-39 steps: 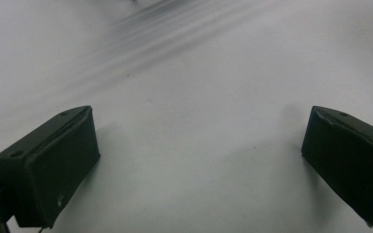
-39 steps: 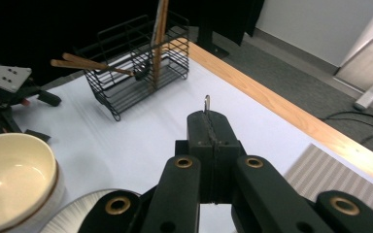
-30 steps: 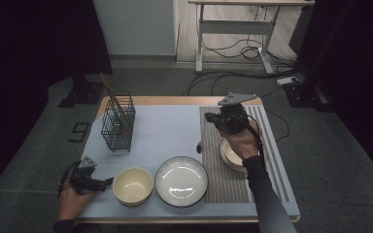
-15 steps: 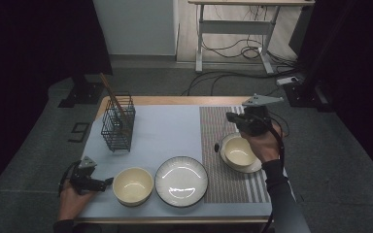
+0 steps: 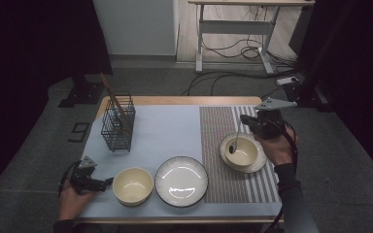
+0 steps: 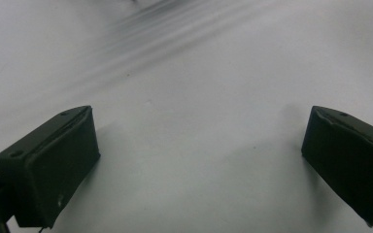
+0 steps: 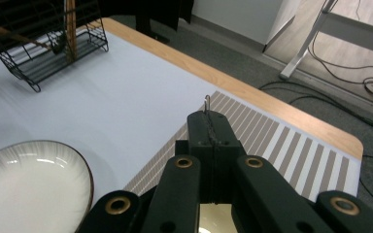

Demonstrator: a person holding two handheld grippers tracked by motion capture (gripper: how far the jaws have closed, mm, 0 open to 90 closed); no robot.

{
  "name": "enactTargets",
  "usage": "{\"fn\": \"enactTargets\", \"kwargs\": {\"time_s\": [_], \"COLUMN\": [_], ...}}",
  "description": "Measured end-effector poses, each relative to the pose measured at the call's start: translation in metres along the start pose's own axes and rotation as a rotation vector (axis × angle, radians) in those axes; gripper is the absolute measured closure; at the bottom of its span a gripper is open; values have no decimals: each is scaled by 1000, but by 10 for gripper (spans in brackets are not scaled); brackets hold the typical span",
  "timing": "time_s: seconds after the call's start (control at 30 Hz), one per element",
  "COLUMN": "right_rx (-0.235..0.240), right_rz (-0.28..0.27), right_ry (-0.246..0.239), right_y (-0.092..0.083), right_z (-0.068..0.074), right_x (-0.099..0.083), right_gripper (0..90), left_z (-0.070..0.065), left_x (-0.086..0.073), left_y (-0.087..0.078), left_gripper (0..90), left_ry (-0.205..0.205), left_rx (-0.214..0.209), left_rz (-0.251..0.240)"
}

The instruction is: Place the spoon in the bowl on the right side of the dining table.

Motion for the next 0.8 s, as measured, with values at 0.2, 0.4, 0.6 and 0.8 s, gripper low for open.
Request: {"fn": "enactTargets", "kwargs": {"time_s": [0.2, 0.4, 0.6, 0.8], "right_rx": [9, 21, 30, 34], "right_rz": [25, 25, 30, 37], "right_ry": [7, 5, -5, -4], "right_y": [12, 24, 34, 42], "right_z": [-2, 0, 2, 3], "right_x": [-13, -18, -20, -22], "right_gripper": [900, 900, 900, 900], "left_z": [0, 0, 0, 0], "left_x": [0, 0, 0, 0], "left_y": [0, 0, 0, 0], "left_gripper": [0, 0, 0, 0], "left_ry": [0, 0, 1, 0], "left_rx": [0, 1, 0, 0], "left_rz": [0, 0, 0, 1]}}
Point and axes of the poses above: each handheld gripper's, and its own axes: y roughly forward along the jaws, x roughly out of its top, z roughly to its left, the point moved 7 cm from there along y, roughly forward along the jaws, and after that the axes turned 2 degrees about y, right-handed, at the moved point
